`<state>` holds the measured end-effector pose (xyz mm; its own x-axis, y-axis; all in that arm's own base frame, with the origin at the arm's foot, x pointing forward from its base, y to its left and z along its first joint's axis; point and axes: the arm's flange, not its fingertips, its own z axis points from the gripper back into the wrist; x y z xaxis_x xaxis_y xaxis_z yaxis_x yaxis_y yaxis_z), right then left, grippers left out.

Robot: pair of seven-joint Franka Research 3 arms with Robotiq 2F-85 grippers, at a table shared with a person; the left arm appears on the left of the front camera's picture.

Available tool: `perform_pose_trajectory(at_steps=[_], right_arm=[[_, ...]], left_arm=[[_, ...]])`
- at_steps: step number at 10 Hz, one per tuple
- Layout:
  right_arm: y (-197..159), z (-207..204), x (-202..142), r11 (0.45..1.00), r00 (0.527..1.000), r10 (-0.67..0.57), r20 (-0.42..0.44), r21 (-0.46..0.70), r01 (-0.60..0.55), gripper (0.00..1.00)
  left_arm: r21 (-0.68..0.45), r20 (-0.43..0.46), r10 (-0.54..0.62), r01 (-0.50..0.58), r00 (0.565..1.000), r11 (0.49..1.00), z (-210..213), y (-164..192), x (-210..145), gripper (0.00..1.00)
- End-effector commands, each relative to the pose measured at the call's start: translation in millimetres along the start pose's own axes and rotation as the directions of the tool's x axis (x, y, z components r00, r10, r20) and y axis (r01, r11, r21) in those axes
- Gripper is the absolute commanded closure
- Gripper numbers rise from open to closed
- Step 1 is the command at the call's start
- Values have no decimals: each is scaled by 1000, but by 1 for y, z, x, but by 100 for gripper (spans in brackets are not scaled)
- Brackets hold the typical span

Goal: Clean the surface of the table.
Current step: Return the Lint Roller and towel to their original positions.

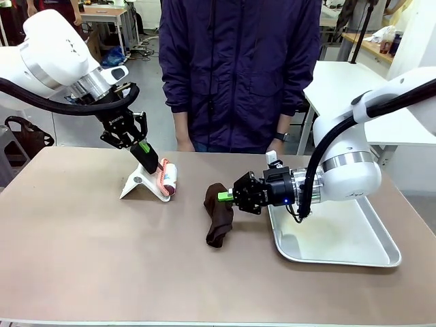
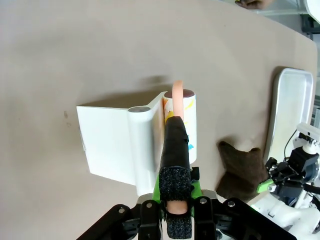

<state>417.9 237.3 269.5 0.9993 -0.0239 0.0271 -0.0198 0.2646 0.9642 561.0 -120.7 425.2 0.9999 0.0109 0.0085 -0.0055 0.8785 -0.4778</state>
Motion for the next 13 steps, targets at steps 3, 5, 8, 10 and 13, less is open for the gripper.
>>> perform_pose_trajectory(at_steps=[3, 5, 8, 10, 13], right_arm=[[2, -1, 1, 999, 1000, -14, -2, -33, 14, 0], [1, 0, 1, 999, 1000, -15, -1, -39, 15, 0], [25, -3, -4, 980, 998, 22, -62, -198, -34, 0], [56, -10, 1, 912, 992, 29, -125, -403, -78, 0], [93, -5, 5, 772, 989, 36, -144, -624, -119, 0]], left_arm=[[29, -11, 28, -27, 1000, 999, 7, 0, 1, 2], [33, 2, 27, -27, 1000, 999, 9, -1, -1, 0], [25, 17, 24, -24, 1000, 999, 16, -2, -8, 0], [7, 34, 20, -20, 999, 1000, 24, -1, -22, 0], [-63, 67, -7, 12, 998, 998, 50, 0, -66, 0]])
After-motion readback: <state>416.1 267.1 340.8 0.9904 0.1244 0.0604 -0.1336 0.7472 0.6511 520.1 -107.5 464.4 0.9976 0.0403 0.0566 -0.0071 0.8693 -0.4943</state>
